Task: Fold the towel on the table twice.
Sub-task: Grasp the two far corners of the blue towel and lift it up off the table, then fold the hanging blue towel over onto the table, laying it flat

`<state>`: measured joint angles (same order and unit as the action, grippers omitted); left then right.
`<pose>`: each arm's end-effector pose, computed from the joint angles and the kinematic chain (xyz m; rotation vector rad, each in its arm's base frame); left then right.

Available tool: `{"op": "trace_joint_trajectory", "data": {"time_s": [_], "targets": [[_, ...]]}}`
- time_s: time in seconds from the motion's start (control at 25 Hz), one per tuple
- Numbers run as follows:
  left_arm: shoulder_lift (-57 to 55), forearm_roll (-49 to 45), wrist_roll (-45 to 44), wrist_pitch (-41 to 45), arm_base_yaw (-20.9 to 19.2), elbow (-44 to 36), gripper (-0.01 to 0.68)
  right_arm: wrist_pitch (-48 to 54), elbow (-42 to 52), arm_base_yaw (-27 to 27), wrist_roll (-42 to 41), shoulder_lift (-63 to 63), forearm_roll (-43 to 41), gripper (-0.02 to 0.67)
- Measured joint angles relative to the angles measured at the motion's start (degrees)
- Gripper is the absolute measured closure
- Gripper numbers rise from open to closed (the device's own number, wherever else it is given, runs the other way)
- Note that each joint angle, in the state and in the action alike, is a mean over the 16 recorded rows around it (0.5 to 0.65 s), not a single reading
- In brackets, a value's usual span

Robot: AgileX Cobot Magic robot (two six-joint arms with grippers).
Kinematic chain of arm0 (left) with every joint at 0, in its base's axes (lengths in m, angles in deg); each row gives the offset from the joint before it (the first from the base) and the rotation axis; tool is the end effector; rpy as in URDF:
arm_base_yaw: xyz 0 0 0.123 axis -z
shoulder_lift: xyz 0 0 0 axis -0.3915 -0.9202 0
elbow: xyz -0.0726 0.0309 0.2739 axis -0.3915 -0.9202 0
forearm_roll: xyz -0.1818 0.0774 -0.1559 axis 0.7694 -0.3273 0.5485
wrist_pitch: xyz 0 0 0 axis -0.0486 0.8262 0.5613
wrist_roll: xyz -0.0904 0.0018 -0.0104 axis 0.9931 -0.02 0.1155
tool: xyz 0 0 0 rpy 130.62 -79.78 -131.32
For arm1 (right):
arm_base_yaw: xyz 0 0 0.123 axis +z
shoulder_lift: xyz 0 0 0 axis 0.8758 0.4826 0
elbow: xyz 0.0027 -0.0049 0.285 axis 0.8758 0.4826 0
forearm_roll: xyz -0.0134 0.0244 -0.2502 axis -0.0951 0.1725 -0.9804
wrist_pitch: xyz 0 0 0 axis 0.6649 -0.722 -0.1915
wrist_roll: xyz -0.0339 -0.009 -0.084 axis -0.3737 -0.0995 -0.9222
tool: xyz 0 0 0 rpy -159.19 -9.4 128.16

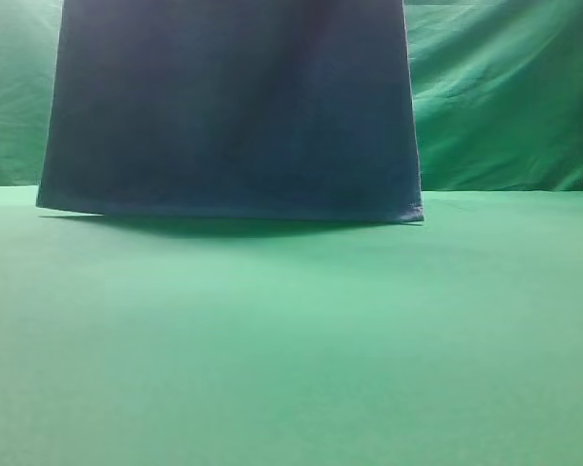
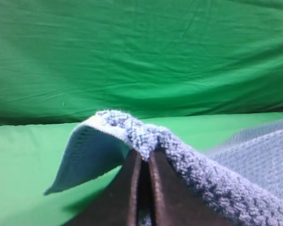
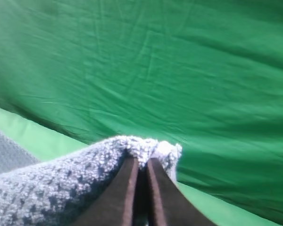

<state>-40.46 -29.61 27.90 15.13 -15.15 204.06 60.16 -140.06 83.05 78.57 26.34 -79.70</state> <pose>0.4221 -0.0734 0.4299 0.0658 2.1241 -0.3554 0.4224 0.1666 0.4124 -0.5191 1.9412 0.1064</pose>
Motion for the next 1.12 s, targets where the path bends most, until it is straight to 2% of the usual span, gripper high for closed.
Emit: {"op": "trace_joint_trajectory", "data": {"time_s": [0.32, 0.56, 0.76, 1.12], "targets": [[0.9, -4.1, 1.9, 3.7, 0.0, -4.2, 0.673, 7.8, 0.7, -0.2, 2.4, -0.7, -3.1, 0.649], [6.3, -6.8, 4.3, 2.9, 0.0, -14.3, 0.673, 12.1, 6.2, -0.2, 3.7, -4.4, -3.9, 0.649], [13.9, -5.6, 4.7, -0.2, 0.1, -26.7, 0.673, 11.8, 16.3, -0.1, 3.9, -10.5, -2.5, 0.649], [29.8, -1.7, 4.2, -5.6, 0.3, -50.1, 0.673, 7.0, 40.4, 0.4, 4.0, -26.1, 2.6, 0.649]]}}
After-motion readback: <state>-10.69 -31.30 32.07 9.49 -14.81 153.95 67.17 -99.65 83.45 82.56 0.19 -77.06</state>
